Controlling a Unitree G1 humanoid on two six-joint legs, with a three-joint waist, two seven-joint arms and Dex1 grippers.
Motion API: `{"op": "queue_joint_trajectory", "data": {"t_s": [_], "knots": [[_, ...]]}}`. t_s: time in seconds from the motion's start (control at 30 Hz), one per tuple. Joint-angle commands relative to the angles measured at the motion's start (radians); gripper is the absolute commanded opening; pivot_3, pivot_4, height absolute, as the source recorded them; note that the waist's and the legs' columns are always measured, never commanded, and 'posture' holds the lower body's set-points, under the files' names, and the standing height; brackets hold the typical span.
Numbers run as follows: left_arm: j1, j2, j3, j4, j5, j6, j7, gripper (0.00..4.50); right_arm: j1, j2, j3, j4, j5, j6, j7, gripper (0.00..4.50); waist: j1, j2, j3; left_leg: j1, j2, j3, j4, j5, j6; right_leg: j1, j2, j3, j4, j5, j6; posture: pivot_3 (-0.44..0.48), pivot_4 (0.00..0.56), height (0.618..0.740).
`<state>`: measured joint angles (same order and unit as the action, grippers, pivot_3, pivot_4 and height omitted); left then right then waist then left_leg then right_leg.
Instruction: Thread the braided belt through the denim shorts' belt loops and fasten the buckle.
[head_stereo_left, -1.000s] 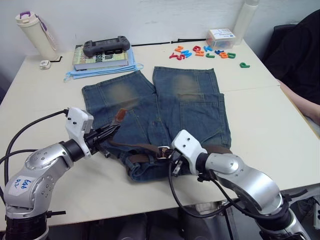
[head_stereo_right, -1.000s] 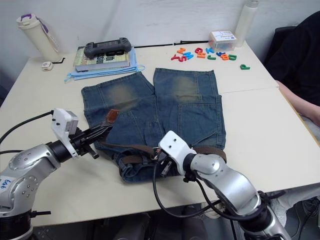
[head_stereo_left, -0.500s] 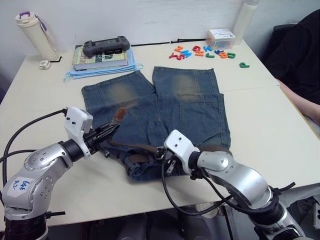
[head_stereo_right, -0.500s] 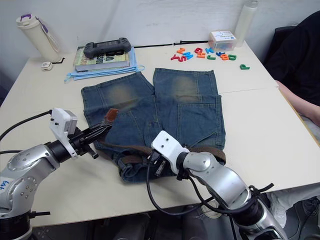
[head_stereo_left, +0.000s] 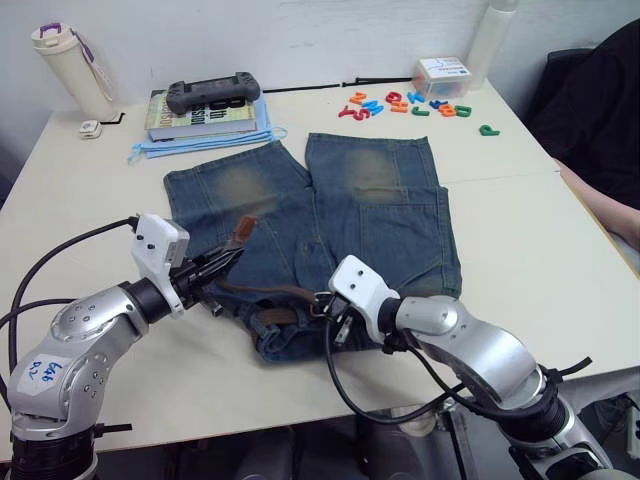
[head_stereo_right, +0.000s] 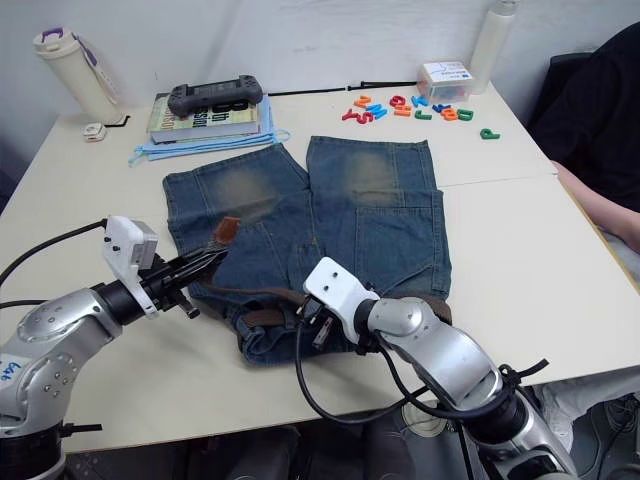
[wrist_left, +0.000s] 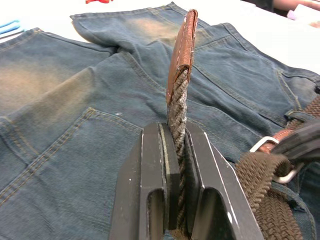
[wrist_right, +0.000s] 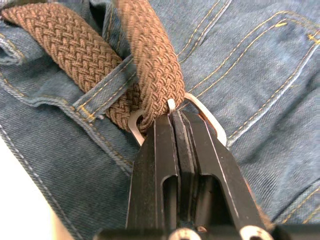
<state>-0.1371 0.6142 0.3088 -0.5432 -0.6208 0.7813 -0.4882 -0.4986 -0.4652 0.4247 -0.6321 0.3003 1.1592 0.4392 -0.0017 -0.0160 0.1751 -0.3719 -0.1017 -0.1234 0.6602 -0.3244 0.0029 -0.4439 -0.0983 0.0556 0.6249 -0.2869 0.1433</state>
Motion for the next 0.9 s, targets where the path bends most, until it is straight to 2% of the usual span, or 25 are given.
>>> {"op": "queue_joint_trajectory", "data": {"t_s": [0.03,0.17,0.6,0.9], "knots": [[0.006,0.011,0.004,-0.036,0.005,-0.03,-0.001,0.0,-0.022,-0.018,-0.065,-0.075,0.049,0.008,0.044,0.12,0.0,0.0,0.0,0.0,0.0,0.0,0.0,0.0,0.0,0.0,0.0,0.0,0.0,0.0,0.0,0.0,0.15,0.73],[0.009,0.01,0.004,-0.037,0.004,-0.033,0.002,0.0,-0.03,-0.03,-0.106,-0.089,0.077,0.019,0.059,0.12,0.0,0.0,0.0,0.0,0.0,0.0,0.0,0.0,0.0,0.0,0.0,0.0,0.0,0.0,0.0,0.0,0.15,0.73],[0.017,0.013,0.009,-0.043,-0.002,-0.04,0.007,0.0,-0.007,-0.019,-0.01,0.011,0.018,-0.062,0.028,0.12,0.001,0.0,0.0,0.0,0.0,0.0,0.0,0.0,0.0,0.0,0.0,0.0,0.0,0.0,0.0,0.0,0.15,0.73],[0.026,0.013,0.011,-0.052,-0.008,-0.039,0.009,0.0,0.013,-0.015,0.006,0.041,-0.001,-0.089,0.028,0.12,0.0,0.0,0.0,0.0,0.0,0.0,0.0,0.0,0.0,0.0,0.0,0.0,0.0,0.0,0.0,0.0,0.15,0.73]]}}
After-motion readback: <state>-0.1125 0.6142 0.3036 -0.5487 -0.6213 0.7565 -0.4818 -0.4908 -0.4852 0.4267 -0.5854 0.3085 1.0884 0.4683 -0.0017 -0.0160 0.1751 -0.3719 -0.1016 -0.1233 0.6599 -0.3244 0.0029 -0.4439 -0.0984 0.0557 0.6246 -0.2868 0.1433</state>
